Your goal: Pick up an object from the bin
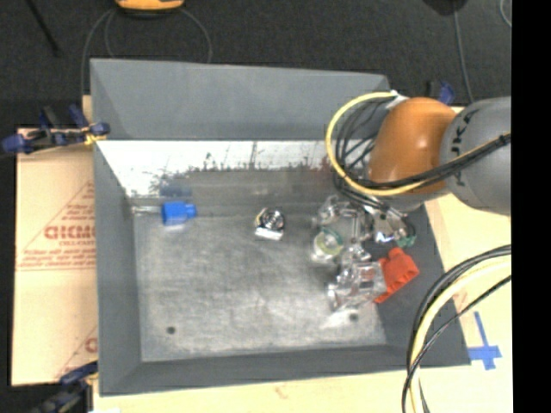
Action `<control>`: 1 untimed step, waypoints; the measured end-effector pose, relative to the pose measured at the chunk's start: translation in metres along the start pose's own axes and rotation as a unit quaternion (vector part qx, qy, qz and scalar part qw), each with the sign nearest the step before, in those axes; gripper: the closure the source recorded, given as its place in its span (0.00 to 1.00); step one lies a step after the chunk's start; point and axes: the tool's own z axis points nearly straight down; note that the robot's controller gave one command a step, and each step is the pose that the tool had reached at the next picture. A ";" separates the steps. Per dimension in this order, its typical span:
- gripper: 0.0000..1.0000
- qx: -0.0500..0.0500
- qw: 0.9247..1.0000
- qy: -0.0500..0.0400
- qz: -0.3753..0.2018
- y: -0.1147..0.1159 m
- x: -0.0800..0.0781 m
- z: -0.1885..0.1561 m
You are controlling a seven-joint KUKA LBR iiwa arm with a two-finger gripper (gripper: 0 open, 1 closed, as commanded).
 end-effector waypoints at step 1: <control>1.00 0.000 1.000 0.000 0.000 0.000 0.000 0.000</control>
Offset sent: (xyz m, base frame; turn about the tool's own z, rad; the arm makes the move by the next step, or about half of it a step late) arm 0.0000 0.0000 0.0000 0.0000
